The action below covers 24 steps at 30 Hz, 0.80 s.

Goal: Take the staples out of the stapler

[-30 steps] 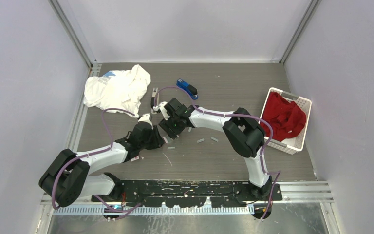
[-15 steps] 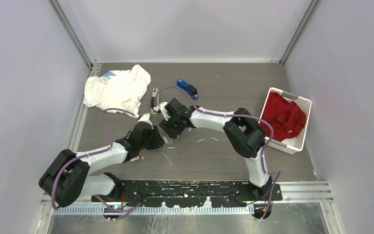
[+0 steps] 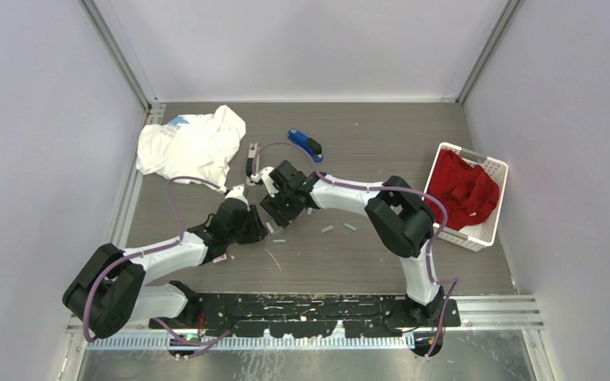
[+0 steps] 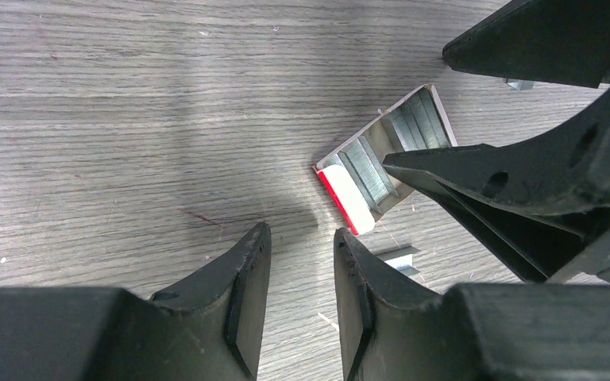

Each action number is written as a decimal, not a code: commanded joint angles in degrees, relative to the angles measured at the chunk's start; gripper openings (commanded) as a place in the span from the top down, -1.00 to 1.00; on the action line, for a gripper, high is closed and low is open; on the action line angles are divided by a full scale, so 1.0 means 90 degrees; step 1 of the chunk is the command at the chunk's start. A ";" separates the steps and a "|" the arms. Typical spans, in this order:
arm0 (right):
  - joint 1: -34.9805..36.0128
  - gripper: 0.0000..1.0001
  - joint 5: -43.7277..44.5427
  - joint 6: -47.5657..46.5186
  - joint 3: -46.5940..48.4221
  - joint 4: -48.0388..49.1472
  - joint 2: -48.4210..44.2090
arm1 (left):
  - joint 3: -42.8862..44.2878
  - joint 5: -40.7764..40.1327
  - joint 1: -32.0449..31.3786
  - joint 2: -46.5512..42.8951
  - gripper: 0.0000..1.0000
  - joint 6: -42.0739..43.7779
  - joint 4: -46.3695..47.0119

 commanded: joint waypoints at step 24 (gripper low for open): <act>0.0009 -0.22 0.0108 -0.0031 -0.0099 -0.0104 -0.0285 | 0.0044 -0.0009 0.0018 -0.0191 0.28 0.0087 -0.0238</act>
